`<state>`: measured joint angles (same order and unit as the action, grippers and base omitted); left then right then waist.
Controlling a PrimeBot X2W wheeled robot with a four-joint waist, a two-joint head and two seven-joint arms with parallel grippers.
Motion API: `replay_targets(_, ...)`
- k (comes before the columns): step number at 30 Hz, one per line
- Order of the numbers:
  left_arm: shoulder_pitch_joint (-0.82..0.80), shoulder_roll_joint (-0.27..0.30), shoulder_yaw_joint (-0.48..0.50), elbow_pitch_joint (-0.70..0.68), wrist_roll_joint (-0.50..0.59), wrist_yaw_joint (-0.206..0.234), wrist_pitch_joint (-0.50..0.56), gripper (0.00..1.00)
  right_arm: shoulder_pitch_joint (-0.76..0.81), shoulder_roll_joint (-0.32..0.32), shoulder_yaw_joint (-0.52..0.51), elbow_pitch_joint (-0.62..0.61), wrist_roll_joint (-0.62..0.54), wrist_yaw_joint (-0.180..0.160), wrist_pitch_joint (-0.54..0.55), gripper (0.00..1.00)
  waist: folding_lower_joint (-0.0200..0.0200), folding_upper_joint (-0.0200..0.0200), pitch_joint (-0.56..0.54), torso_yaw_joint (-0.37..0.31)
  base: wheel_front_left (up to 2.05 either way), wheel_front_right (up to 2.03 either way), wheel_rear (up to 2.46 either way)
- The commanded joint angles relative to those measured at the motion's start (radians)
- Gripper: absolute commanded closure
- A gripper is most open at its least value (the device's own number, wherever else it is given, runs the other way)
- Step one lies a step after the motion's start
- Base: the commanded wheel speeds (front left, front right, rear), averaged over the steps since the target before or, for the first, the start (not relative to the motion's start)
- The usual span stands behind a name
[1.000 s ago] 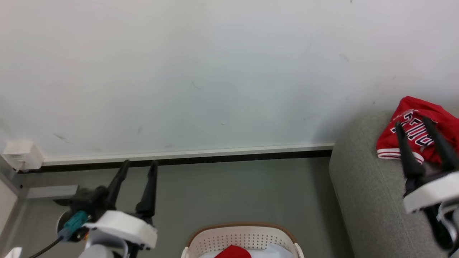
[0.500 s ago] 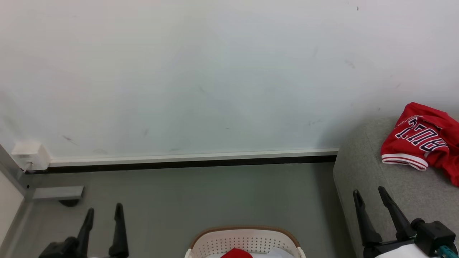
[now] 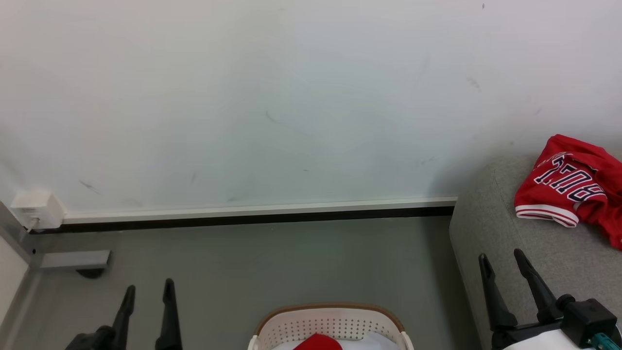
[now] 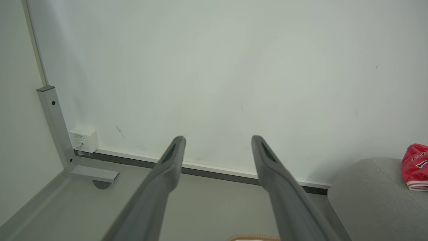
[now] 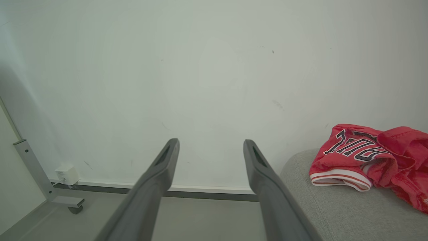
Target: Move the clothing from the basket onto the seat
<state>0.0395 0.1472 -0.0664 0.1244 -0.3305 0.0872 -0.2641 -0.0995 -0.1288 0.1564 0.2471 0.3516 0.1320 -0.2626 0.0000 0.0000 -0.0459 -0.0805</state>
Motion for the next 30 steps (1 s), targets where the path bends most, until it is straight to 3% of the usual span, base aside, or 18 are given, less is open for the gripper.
replay_targets(1,-0.005,0.0,0.006,0.004,0.01,-0.004,0.0,0.0,-0.002,-0.005,-0.001,-0.006,-0.01,-0.003,-0.003,0.0,0.0,0.0,0.0,-0.001,0.0,0.0,0.0)
replay_targets(18,-0.044,-0.059,0.028,0.034,0.062,-0.07,0.0,0.0,-0.042,-0.025,0.015,0.003,0.008,-0.003,-0.003,0.0,0.0,0.0,0.032,-0.034,0.0,0.0,0.0)
replay_targets(30,-0.269,-0.045,-0.068,0.194,0.123,-0.155,0.0,0.0,-0.168,-0.044,-0.026,-0.032,0.018,-0.003,-0.002,0.0,0.0,0.0,0.269,-0.104,0.0,0.0,0.0)
